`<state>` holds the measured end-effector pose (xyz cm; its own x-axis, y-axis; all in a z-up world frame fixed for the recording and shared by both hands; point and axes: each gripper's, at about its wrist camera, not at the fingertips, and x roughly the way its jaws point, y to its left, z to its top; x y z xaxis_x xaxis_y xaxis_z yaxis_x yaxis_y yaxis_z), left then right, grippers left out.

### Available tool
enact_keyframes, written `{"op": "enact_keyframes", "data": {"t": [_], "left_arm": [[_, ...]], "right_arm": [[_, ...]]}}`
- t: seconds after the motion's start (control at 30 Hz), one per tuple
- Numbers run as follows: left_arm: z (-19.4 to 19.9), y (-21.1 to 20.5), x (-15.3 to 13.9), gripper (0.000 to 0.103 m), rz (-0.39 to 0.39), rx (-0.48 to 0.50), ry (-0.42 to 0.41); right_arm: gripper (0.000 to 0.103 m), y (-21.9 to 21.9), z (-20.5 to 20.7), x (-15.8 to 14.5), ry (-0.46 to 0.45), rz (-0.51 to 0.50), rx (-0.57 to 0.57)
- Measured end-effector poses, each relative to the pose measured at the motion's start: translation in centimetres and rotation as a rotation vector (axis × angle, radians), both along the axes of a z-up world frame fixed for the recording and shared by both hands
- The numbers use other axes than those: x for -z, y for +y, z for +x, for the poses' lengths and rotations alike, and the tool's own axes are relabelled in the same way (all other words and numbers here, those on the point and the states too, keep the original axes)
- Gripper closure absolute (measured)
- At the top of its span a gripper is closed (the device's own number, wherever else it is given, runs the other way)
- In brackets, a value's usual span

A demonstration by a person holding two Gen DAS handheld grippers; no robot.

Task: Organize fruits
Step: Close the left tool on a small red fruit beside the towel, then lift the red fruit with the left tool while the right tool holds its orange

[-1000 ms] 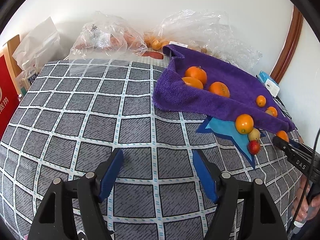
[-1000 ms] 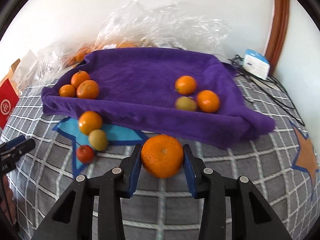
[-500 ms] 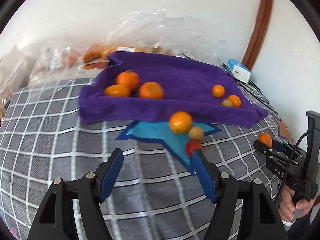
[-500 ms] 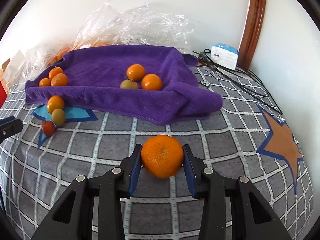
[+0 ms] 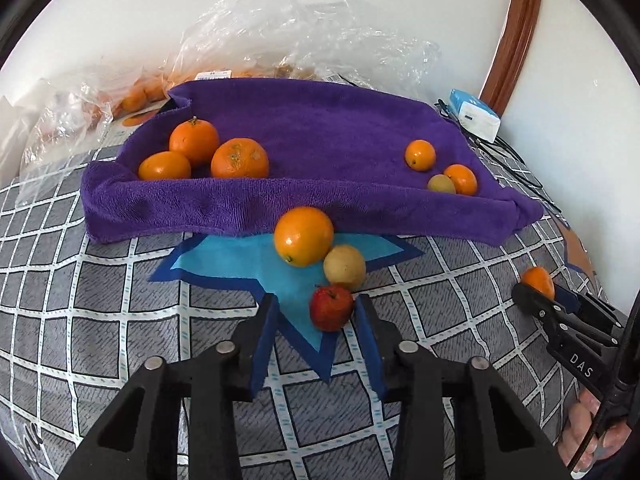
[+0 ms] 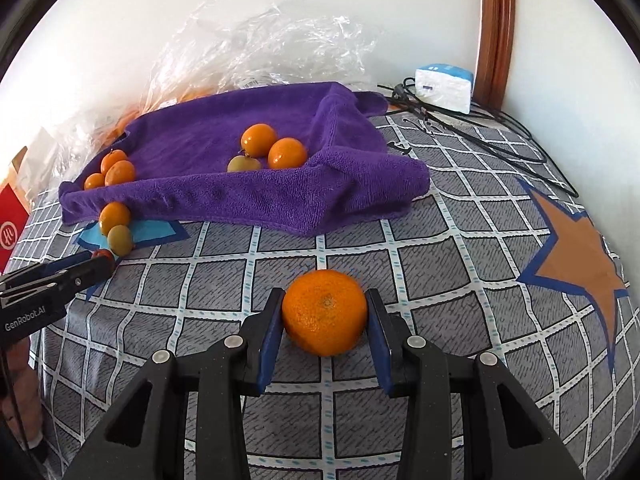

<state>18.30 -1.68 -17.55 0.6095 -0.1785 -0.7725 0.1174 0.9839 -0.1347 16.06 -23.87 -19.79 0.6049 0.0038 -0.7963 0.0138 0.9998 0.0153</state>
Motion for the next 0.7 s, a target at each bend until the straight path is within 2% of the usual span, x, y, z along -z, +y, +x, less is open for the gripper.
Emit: {"op": "enact_keyframes", "data": {"t": [0.1, 0.17, 0.27, 0.4, 0.7], "left_arm": [[0.0, -0.3, 0.1, 0.081, 0.008, 0.017, -0.002], [-0.1, -0.1, -0.1, 0.081, 0.008, 0.018, -0.004], [-0.6, 0.4, -0.6, 0.081, 0.049, -0.019, -0.036], [-1.5, 2.7, -1.2, 0.081, 0.009, -0.068, -0.031], [-3.4, 6.3, -1.8, 0.081, 0.009, -0.15, -0.027]], "right_arm": [[0.064, 0.3, 0.1, 0.1, 0.003, -0.013, -0.008], [0.064, 0.3, 0.1, 0.1, 0.004, -0.017, -0.01], [0.064, 0.2, 0.0, 0.1, 0.002, -0.012, -0.011], [0.064, 0.1, 0.0, 0.1, 0.003, -0.01, -0.011], [0.064, 0.2, -0.1, 0.0, -0.003, -0.017, -0.018]]}}
